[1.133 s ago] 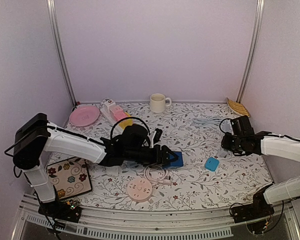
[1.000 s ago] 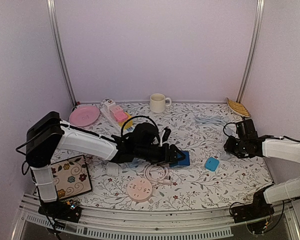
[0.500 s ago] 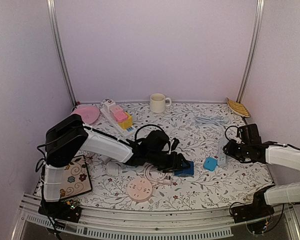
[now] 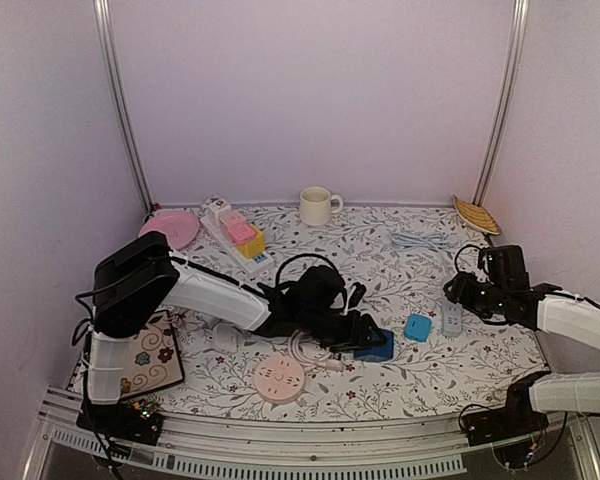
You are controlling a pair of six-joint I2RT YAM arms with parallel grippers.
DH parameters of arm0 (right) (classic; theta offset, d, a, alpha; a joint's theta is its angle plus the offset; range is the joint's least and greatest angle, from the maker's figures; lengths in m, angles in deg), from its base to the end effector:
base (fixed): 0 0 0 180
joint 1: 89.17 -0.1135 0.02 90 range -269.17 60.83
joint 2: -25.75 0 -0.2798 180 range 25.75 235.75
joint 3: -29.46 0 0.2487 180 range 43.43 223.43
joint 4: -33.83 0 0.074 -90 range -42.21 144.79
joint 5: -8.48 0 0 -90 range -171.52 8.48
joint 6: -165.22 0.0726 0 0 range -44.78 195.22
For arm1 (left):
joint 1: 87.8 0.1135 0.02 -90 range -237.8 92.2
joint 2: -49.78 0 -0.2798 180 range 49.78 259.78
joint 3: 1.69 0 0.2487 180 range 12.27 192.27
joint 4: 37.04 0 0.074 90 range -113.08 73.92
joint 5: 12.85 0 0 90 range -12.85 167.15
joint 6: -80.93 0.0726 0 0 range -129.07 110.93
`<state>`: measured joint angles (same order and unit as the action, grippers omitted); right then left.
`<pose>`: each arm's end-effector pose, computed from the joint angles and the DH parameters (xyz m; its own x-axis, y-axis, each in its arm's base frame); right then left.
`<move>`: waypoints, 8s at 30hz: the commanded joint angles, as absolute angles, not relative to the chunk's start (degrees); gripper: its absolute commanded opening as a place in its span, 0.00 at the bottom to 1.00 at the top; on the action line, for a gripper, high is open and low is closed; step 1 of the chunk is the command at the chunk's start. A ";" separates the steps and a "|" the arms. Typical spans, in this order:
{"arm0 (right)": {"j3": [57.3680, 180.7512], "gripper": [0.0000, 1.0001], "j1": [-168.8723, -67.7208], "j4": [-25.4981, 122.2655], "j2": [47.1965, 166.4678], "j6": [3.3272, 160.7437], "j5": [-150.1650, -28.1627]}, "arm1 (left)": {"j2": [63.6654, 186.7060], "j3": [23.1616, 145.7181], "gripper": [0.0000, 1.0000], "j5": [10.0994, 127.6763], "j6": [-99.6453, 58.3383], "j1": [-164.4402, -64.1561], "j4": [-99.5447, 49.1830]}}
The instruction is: Pull the plug off the socket
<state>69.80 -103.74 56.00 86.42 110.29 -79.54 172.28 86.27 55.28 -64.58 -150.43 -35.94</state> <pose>0.2176 0.0540 0.1720 -0.6654 0.4204 -0.6168 0.1901 0.8946 0.4045 0.2013 -0.4477 0.1261 -0.9457 0.1630 -0.2813 0.3247 0.5159 -0.7928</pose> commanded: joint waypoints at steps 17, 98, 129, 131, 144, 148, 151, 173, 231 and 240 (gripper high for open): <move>69.24 0.69 -103.63 56.90 82.21 109.40 -84.57 | 170.61 91.12 0.92 57.22 -60.56 -154.49 -32.25; 77.59 0.99 -109.94 62.10 70.06 110.37 -90.14 | 148.33 78.41 0.90 61.68 -56.09 -105.65 -25.53; 83.55 0.99 -109.94 66.12 67.57 109.55 -90.08 | 159.62 81.18 0.62 54.21 -60.08 -105.41 -33.15; 83.32 0.99 -109.92 66.00 67.56 109.63 -90.20 | 159.88 81.31 0.58 54.21 -60.20 -105.41 -33.27; 81.96 0.99 -109.96 65.72 67.24 109.93 -90.34 | 160.38 79.72 0.19 53.05 -59.77 -105.84 -34.46; 81.37 0.99 -109.92 65.26 67.22 110.17 -90.45 | 158.28 77.34 0.08 51.89 -59.88 -107.18 -35.75; 80.84 0.99 -109.97 64.73 67.45 110.37 -90.86 | 155.74 75.37 0.02 51.26 -60.53 -108.68 -36.86; 74.27 0.99 -117.86 56.32 72.20 114.17 -92.12 | 150.83 65.41 0.00 53.87 -69.05 -133.58 -48.27; 78.08 0.99 -133.34 39.01 113.24 119.34 -87.33 | 150.13 65.84 0.00 49.60 -73.85 -141.42 -56.83; 77.18 0.99 -133.34 38.56 113.58 119.69 -87.31 | 149.40 65.72 0.00 50.28 -74.17 -141.35 -58.11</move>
